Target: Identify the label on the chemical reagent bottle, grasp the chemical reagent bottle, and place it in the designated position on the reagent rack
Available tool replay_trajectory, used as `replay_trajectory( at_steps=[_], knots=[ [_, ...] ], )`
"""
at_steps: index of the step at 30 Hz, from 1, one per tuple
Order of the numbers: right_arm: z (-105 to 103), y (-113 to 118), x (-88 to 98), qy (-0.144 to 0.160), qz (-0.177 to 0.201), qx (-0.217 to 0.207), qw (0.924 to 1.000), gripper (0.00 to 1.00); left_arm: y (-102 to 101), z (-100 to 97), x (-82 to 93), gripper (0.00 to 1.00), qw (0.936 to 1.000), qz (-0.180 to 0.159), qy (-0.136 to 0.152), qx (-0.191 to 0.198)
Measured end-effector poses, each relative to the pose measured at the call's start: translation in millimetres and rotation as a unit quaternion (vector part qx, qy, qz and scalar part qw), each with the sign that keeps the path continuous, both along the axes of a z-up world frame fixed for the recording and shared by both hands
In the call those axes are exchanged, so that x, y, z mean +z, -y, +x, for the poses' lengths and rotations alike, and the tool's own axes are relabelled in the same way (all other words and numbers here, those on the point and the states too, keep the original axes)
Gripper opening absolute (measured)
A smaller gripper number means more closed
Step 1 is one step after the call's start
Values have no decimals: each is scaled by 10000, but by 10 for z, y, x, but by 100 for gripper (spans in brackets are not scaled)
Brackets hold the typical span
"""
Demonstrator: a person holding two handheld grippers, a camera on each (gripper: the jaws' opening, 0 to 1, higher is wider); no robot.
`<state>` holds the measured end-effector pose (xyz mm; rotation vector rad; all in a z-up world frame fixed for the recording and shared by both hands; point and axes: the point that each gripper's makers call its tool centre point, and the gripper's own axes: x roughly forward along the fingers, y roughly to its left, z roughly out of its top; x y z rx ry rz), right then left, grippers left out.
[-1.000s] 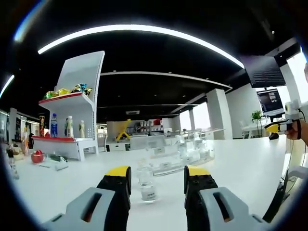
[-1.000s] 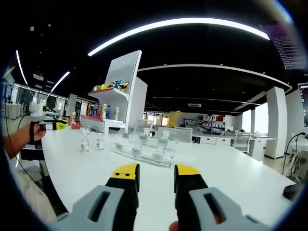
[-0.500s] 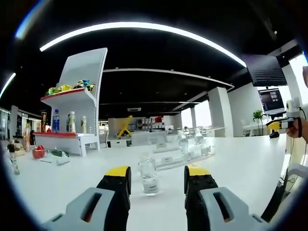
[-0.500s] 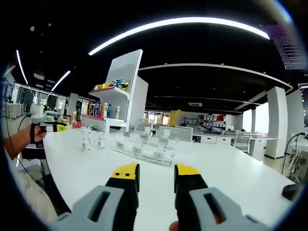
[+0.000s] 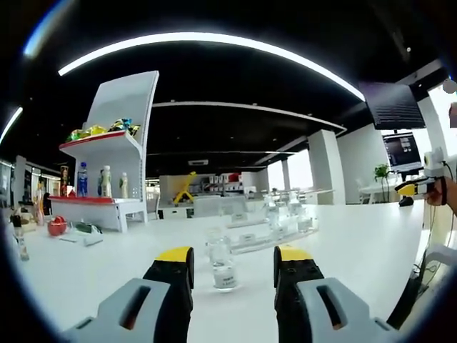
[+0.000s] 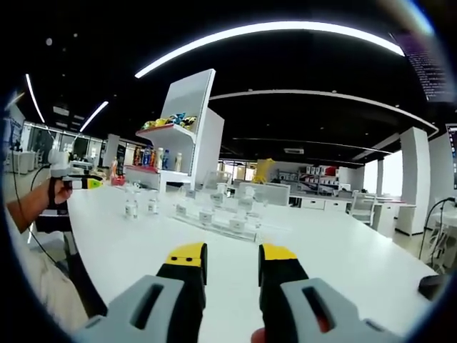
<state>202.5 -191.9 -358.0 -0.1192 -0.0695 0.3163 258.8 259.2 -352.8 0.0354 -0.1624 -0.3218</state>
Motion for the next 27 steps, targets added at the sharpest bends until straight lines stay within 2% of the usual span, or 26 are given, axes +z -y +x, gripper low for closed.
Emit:
replay_trajectory(
  at_steps=[14,24,27],
  knots=[
    [6,0,-50,-85,91,238,9996,28,-23,6,-10,45,9998,131,-90,-89],
    [138,-181,-142,-340,-192,612,9974,29,-13,152,-16,45,9994,146,-236,-228],
    [177,-171,-202,-395,-205,653,9969,29,-18,183,-25,45,9991,132,-306,-245]
  ],
)
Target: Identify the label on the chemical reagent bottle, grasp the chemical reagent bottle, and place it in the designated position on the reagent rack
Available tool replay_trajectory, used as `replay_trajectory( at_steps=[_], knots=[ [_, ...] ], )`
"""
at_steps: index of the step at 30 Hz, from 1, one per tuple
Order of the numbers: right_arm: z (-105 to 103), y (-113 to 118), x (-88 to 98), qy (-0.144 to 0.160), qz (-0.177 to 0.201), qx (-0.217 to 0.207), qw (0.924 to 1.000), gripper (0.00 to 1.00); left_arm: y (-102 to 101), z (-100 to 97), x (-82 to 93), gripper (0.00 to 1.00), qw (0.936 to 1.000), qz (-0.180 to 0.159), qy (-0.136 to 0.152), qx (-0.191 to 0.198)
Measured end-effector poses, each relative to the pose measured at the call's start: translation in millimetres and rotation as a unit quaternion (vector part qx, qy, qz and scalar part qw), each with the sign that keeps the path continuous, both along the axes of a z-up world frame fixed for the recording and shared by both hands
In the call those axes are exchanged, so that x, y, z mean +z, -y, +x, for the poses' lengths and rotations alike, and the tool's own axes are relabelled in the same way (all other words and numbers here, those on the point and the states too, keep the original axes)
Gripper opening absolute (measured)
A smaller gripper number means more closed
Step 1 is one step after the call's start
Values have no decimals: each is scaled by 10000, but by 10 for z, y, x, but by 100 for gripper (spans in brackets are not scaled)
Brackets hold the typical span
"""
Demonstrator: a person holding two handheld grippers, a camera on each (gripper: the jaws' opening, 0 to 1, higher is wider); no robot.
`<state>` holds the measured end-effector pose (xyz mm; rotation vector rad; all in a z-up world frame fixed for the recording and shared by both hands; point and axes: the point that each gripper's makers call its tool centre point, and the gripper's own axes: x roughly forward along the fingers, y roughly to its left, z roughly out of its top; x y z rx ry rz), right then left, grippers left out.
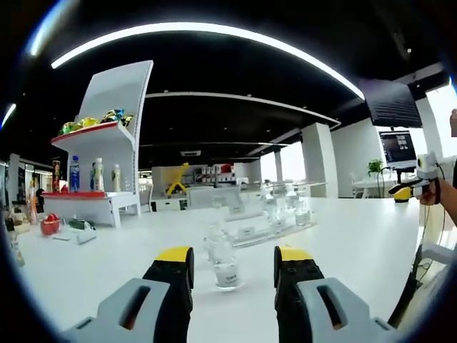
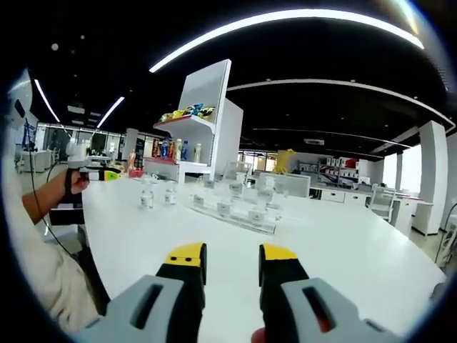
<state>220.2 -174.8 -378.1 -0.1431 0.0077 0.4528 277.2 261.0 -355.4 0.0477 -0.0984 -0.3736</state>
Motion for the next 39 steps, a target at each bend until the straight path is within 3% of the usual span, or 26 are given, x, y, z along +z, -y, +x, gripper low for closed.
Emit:
replay_trajectory(
  at_steps=[11,16,21,27,35,39],
  knots=[
    [-13,76,-224,-207,155,33,9997,29,-106,-14,-36,45,9999,73,-52,99],
    [-48,93,-191,-184,195,107,9996,29,-56,13,-105,45,9997,162,-128,102],
    [-51,113,-128,-165,149,129,9997,29,34,129,-130,45,9995,244,-204,45],
    [-16,88,-203,-264,35,196,9995,30,82,296,-32,44,9996,253,-107,41],
    [24,27,-193,-260,-69,210,9994,30,124,562,-283,44,9978,462,-472,74],
    [74,55,-259,-318,-175,148,9992,30,240,626,-317,44,9980,344,-522,-74]
  ],
)
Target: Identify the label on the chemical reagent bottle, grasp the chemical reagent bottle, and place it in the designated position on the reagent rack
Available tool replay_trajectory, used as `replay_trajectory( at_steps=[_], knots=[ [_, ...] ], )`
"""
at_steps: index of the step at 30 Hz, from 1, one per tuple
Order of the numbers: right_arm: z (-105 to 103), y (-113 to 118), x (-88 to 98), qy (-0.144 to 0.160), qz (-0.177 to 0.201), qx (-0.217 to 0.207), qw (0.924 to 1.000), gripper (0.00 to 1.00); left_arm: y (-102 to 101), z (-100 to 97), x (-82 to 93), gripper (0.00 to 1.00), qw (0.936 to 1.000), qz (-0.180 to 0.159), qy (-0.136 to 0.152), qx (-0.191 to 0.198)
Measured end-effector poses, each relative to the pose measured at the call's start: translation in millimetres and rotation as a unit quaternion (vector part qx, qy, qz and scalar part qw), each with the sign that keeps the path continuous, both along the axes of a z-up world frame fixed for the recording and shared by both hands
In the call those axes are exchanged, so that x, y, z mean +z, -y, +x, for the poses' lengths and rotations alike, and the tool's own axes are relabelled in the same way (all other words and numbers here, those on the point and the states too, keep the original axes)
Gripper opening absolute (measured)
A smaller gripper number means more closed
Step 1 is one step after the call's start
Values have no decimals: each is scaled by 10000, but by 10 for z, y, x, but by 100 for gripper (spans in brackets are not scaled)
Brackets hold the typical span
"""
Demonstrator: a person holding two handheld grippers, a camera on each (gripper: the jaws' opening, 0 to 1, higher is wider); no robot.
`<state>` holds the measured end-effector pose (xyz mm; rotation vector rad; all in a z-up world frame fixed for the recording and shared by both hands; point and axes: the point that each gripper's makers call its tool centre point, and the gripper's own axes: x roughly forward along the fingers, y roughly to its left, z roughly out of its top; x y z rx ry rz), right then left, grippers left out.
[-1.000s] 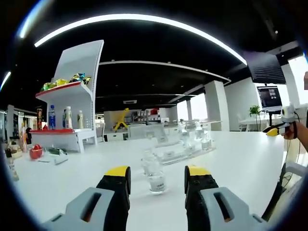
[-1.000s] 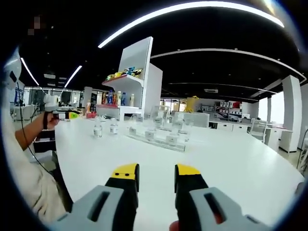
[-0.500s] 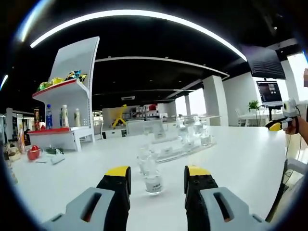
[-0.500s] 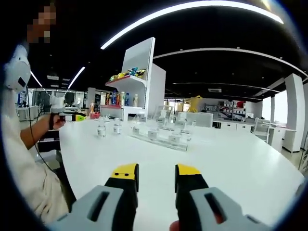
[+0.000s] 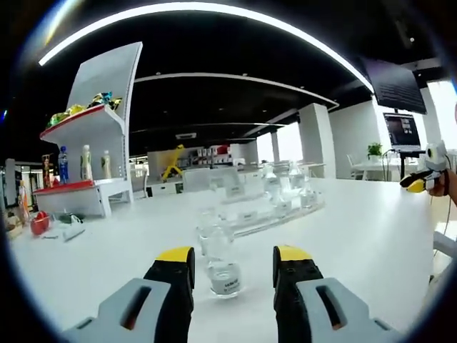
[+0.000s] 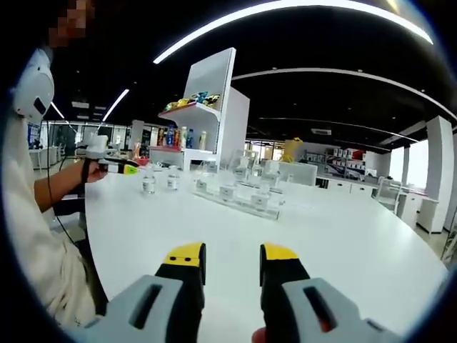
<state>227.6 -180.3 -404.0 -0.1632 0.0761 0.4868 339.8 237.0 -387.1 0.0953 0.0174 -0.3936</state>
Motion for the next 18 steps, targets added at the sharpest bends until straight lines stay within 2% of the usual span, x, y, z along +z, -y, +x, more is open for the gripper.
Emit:
replay_trajectory(
  at_steps=[11,18],
  knots=[
    [17,19,11,20,0,-33,10000,30,-31,174,-52,44,9998,145,-39,165],
    [38,22,8,44,34,-80,10000,29,19,298,-114,43,9997,174,-131,145]
  ],
)
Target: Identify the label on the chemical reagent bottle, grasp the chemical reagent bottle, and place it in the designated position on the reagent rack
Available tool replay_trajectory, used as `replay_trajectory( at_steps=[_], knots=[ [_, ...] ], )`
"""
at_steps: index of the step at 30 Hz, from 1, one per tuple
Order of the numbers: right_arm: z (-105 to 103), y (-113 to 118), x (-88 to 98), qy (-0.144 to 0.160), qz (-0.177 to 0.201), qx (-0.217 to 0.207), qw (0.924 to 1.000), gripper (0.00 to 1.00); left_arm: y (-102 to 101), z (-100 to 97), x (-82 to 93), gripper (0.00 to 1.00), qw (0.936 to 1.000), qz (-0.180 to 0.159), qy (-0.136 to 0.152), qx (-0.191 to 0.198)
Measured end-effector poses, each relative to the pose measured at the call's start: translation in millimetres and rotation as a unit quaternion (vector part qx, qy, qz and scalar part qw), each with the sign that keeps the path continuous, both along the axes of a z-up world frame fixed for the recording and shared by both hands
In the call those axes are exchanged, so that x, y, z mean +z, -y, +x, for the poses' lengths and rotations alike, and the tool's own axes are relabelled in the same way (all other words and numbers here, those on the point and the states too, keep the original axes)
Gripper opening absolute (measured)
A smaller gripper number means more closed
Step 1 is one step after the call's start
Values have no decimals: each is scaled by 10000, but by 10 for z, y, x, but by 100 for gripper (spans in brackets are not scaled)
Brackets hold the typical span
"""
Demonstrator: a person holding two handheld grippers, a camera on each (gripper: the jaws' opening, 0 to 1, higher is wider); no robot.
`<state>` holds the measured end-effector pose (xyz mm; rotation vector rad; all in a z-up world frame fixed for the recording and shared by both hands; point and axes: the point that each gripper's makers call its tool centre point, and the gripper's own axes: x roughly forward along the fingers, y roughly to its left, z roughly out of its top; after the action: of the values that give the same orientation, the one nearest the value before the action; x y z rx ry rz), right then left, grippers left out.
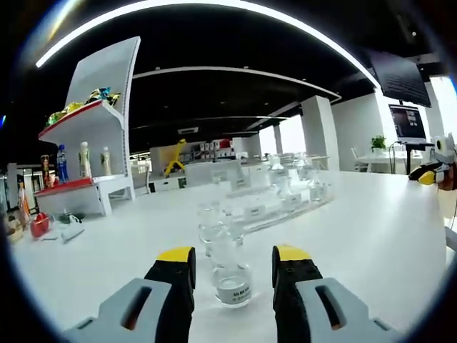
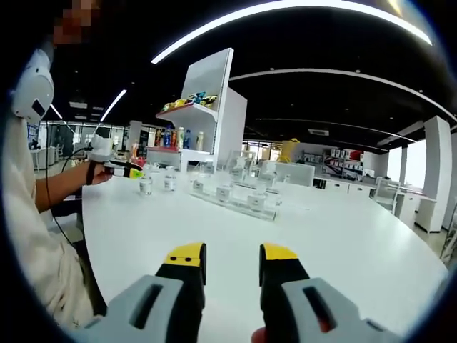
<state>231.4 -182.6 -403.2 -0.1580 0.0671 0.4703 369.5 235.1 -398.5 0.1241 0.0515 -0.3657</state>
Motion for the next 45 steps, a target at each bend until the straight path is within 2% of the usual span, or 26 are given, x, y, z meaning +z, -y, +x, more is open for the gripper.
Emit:
replay_trajectory(
  at_steps=[8,18,29,45],
  knots=[
    [13,-23,10,-7,-22,13,10000,29,26,96,-90,39,9999,-102,-78,37],
    [33,-2,-15,-54,-14,-36,10000,29,-80,173,-145,35,9991,-320,-138,257],
    [53,-51,-28,-55,-2,2,10000,29,-41,178,-70,33,9987,-453,-45,215],
    [44,-4,3,-29,-36,-53,10000,29,-38,193,-98,30,9979,-587,-69,250]
  ],
)
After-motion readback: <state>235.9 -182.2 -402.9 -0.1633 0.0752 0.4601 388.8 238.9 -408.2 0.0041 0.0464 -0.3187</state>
